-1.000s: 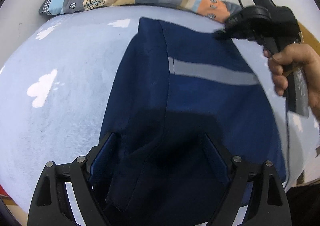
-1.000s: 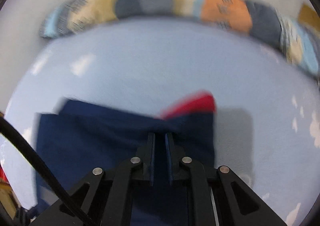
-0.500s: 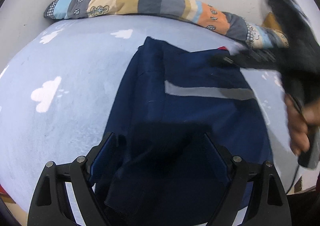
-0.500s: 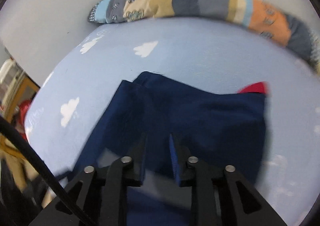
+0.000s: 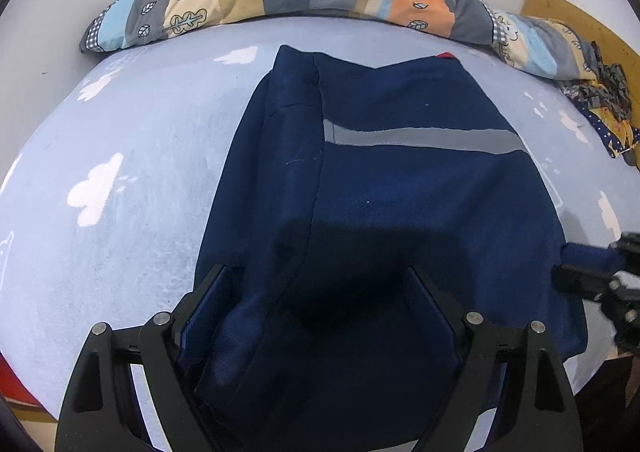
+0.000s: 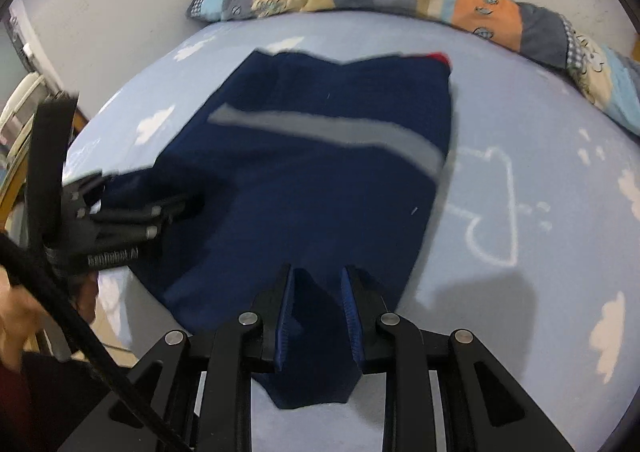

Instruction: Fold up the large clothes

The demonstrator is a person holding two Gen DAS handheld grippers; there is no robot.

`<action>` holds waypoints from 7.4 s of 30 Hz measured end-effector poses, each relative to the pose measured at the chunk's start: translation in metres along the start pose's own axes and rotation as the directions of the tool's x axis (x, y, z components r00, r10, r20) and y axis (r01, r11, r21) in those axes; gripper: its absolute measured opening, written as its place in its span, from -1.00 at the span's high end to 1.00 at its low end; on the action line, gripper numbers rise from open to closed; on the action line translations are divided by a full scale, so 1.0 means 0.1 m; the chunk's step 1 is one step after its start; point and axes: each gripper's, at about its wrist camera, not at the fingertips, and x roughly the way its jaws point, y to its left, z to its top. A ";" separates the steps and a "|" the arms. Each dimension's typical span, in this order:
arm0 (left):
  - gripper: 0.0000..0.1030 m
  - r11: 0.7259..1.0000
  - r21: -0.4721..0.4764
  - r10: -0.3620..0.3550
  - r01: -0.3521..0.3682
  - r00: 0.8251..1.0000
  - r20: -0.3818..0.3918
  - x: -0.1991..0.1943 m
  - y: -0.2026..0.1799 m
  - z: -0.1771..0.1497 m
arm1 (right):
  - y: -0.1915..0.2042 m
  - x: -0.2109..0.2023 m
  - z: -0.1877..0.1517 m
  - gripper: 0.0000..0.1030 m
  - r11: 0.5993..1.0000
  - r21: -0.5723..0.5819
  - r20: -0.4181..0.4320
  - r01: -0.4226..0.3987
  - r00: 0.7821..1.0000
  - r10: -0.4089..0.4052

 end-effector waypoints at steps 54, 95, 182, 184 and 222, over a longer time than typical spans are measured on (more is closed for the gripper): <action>-0.75 0.578 -0.588 -0.682 0.566 0.731 0.033 0.75 1.36 0.28 | -1.40 0.65 0.22 -0.37 0.785 0.469 0.066 -0.403 0.903 0.424; -0.07 0.930 -0.023 -0.367 0.368 0.917 -0.157 0.09 -1.08 0.92 | -2.38 -0.58 -0.29 -0.10 0.884 0.467 0.005 -0.001 1.000 -0.002; -0.92 0.986 0.166 -0.045 0.010 0.978 0.206 -0.42 -1.76 -0.68 | -0.98 -0.73 -1.39 -0.13 0.949 0.257 -0.038 0.183 0.983 -0.180; -0.92 0.986 0.166 -0.043 0.008 0.977 0.208 -0.43 -1.76 -0.68 | -0.95 -0.72 -1.38 -0.14 0.948 0.252 -0.033 0.193 0.981 -0.191; -0.95 0.986 0.162 -0.004 -0.044 0.958 0.287 -0.66 -1.78 -0.75 | -0.60 -1.09 -1.29 -0.32 0.919 0.112 0.119 0.379 0.913 -0.391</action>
